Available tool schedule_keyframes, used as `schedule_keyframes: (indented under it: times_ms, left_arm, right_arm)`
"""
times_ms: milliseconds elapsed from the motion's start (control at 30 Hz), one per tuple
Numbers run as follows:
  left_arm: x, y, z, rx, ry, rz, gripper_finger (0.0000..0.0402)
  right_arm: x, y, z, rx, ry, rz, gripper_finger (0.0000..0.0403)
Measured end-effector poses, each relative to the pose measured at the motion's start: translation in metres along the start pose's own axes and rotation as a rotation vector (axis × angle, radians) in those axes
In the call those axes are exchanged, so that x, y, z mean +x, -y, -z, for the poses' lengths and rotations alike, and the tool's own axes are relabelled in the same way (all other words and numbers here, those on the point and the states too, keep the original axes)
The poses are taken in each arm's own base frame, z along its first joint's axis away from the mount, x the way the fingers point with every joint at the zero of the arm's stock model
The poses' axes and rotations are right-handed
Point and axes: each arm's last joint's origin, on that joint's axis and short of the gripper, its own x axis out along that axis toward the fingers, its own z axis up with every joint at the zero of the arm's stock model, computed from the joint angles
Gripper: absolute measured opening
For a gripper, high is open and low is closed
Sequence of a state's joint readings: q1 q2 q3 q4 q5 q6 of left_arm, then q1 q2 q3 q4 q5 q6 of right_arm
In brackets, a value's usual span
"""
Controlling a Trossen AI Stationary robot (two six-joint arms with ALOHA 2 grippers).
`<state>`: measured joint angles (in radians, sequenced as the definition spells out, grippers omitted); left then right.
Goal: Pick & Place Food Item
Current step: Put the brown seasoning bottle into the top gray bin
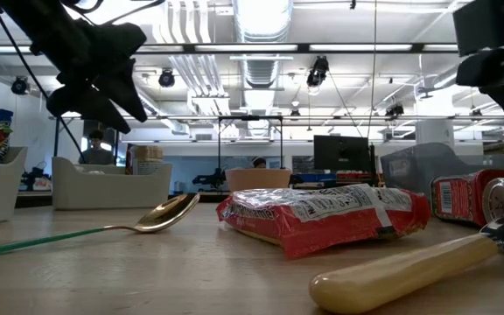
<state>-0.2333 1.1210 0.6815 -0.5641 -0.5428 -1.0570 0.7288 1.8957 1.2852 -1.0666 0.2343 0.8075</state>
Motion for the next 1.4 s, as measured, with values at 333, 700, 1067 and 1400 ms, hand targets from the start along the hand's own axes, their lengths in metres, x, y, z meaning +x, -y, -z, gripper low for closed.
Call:
schedule_keyframes:
  times_ms: [333, 700, 1067, 1400]
  left_arm:
    - [0.0, 0.0, 0.0, 0.001, -0.011, 0.006, 0.0213]
    - [0.0, 0.0, 0.0, 0.005, -0.011, 0.006, 0.0213]
    - [0.0, 0.0, 0.0, 0.013, -0.011, 0.006, 0.0213]
    - [0.0, 0.0, 0.0, 0.013, -0.011, 0.006, 0.0213]
  right_arm:
    - [0.02, -0.001, 0.007, 0.005, -0.019, -0.05, 0.0273]
    - [0.023, 0.0, 0.009, 0.114, -0.012, -0.027, 0.0213]
    - [0.022, -0.002, 0.012, 0.318, -0.111, -0.096, 0.0199]
    - [0.022, -0.003, 0.009, 0.363, -0.107, -0.117, 0.0328]
